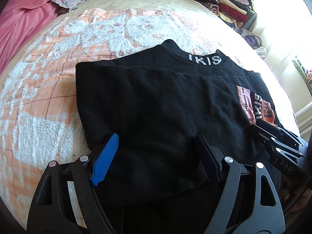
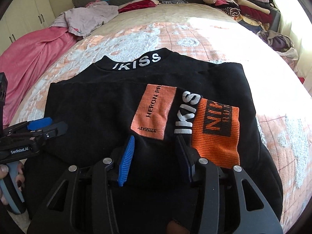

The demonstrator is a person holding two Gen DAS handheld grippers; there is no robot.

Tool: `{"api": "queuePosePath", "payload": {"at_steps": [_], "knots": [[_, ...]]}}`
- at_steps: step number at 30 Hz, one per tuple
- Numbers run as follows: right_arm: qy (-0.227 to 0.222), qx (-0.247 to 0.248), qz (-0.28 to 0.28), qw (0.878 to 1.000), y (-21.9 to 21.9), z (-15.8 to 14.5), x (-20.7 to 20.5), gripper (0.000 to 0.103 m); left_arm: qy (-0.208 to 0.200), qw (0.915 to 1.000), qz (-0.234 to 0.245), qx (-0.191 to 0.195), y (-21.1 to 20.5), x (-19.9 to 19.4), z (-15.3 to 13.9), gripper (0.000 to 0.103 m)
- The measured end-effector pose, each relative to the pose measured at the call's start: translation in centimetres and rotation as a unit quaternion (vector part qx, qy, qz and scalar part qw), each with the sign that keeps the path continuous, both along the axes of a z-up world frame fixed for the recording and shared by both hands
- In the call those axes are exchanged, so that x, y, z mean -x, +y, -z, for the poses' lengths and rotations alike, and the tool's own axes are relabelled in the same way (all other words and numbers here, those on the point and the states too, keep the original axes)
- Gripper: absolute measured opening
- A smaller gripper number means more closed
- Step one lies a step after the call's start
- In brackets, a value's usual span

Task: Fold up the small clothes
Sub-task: 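Press and smooth the folded shirt with both grippers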

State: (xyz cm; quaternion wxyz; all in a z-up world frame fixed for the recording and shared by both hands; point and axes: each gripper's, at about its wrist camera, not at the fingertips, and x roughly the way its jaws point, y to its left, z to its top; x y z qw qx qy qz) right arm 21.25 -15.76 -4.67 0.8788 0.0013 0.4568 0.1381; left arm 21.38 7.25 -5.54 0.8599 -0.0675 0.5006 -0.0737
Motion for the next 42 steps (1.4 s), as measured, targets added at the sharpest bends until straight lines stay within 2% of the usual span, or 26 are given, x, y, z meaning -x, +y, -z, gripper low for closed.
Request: {"api": "queuePosePath", "payload": {"at_steps": [6,13,17,22,25,28,30,34,35,36,42], "knots": [[-0.019,-0.012,0.002,1.0,-0.2,-1.0,1.2,0.051,0.0,1.0,0.0,-0.003,-0.1,0.2,-0.2,0.073],[-0.03,-0.018,0.007,0.999,-0.5,-1.7,2.1,0.054,-0.002,1.0,0.001,-0.005,-0.1,0.4,-0.6,0.073],[-0.039,-0.011,0.015,0.999,-0.5,-2.1,2.6,0.067,-0.005,1.0,-0.002,-0.004,0.1,0.5,-0.8,0.072],[-0.04,-0.013,0.025,0.999,-0.9,-2.3,2.7,0.073,-0.011,0.9999,-0.005,-0.004,0.1,0.7,-1.4,0.073],[-0.041,-0.011,0.034,0.999,-1.1,-2.4,2.8,0.085,-0.015,0.9998,-0.009,-0.001,0.3,0.8,-1.7,0.077],[-0.043,-0.017,0.04,0.998,-1.4,-2.6,3.0,0.087,-0.02,0.9997,-0.012,-0.003,0.4,0.9,-2.0,0.079],[-0.045,-0.018,0.044,0.998,-1.5,-2.7,3.1,0.092,-0.022,0.9996,-0.016,-0.004,0.5,1.0,-2.2,0.079],[-0.047,-0.02,0.046,0.998,-1.6,-3.1,3.2,0.095,-0.027,0.9994,-0.02,-0.001,0.8,1.1,-2.6,0.08],[-0.048,-0.021,0.047,0.998,-1.6,-3.2,3.2,0.095,-0.029,0.9993,-0.021,-0.002,0.8,1.1,-2.7,0.083],[-0.049,-0.023,0.048,0.997,-1.6,-3.3,3.3,0.095,-0.031,0.9993,-0.023,-0.002,0.8,1.2,-2.8,0.093],[-0.065,-0.025,0.061,0.996,-1.9,-4.0,3.6,0.097,-0.042,0.9987,-0.029,-0.007,0.8,1.3,-3.3,0.093]]}}
